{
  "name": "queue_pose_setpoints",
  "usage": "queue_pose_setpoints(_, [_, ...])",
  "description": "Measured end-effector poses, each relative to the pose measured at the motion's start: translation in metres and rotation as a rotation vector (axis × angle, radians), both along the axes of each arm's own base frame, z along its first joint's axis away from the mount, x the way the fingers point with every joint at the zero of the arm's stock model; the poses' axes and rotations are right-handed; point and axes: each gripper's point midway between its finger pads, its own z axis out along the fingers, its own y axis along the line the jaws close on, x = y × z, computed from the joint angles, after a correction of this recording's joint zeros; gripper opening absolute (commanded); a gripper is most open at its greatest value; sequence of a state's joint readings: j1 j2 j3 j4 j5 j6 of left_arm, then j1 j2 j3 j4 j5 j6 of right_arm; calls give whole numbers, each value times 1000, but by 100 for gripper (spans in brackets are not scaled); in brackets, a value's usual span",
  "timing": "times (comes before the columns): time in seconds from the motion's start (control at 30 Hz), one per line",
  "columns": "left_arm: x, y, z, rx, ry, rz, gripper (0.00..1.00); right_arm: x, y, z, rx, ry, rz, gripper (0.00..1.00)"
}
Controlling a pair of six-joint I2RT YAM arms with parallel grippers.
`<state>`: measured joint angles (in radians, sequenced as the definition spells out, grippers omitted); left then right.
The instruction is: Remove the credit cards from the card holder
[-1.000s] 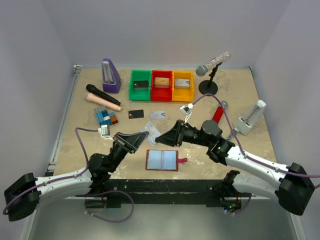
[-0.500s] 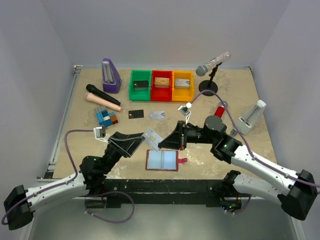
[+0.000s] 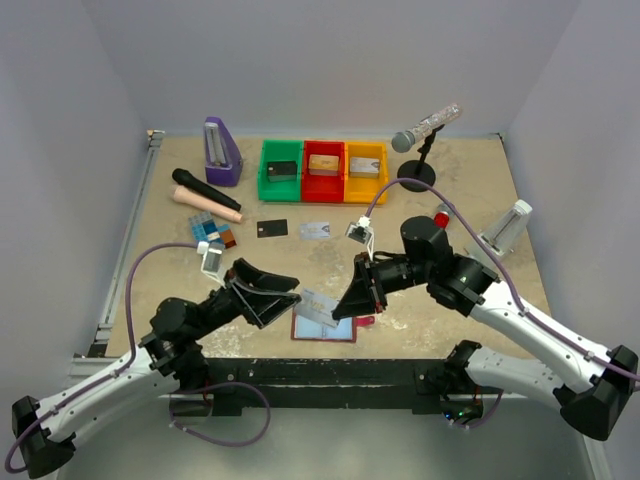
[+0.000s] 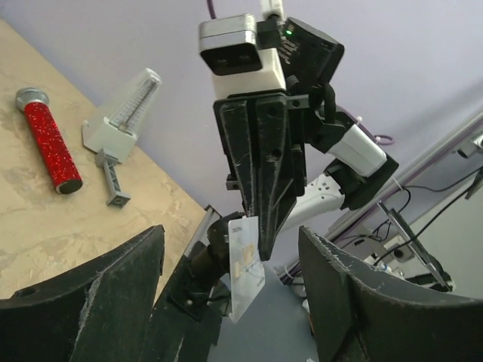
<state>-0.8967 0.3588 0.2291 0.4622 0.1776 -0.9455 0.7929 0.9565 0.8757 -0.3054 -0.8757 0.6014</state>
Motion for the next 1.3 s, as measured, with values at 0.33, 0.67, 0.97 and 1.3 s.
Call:
queue_pose_setpoints(0.33, [-22,-20,-15,113,-31,-173,60,-11,-5,-8,-34,31,67,0])
queue_pose_setpoints(0.67, [-32,-27,-25,168,-39,-251,32,-18,-9,-8,-50,26,112,0])
queue_pose_setpoints(0.97, [-35,-27,-28,179,-44,-269,39,-19,-9,-12,-57,34,138,0])
queue_pose_setpoints(1.3, [-39,-27,-27,178,-42,-291,0,-18,-10,-12,-65,23,142,36])
